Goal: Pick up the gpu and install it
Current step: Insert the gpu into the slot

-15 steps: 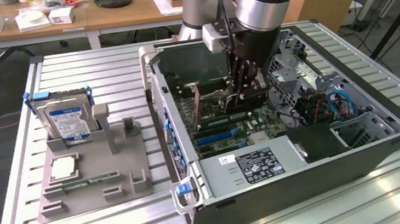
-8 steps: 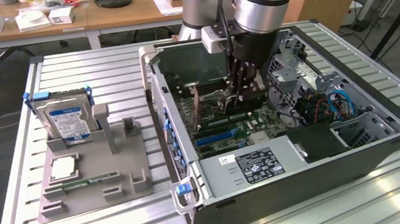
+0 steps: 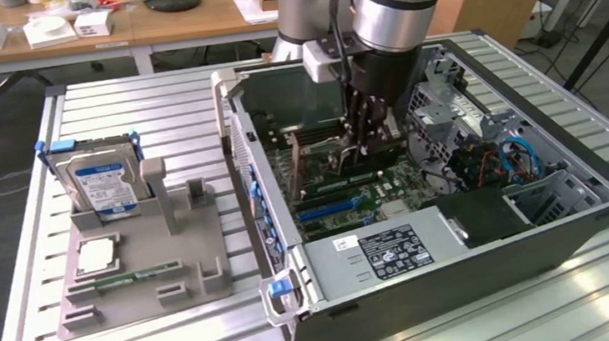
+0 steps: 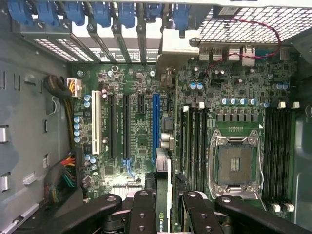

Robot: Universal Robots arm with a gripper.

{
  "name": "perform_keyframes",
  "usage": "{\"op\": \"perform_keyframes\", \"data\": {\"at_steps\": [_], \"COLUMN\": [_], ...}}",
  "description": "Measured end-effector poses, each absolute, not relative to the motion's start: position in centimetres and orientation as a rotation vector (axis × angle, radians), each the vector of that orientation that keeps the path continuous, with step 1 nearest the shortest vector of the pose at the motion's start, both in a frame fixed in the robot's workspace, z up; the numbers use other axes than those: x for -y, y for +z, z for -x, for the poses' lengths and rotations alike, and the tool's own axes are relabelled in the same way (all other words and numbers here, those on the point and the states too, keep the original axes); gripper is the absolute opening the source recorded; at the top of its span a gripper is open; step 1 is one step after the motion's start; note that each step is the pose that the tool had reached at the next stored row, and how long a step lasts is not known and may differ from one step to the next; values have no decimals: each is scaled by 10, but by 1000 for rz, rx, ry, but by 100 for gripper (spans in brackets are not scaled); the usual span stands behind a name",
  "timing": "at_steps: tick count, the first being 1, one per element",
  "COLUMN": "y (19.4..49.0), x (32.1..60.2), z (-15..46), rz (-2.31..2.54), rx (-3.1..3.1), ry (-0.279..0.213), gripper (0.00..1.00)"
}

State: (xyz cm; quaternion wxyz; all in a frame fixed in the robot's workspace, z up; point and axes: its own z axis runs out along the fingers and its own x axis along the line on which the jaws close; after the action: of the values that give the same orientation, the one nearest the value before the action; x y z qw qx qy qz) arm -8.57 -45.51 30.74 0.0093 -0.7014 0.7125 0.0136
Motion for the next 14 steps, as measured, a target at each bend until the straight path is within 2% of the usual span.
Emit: {"op": "perform_keyframes", "data": {"at_steps": [14], "y": [300], "x": [461], "z": [90], "rz": [2191], "rx": [-2225], "ry": [43], "gripper": [26]}}
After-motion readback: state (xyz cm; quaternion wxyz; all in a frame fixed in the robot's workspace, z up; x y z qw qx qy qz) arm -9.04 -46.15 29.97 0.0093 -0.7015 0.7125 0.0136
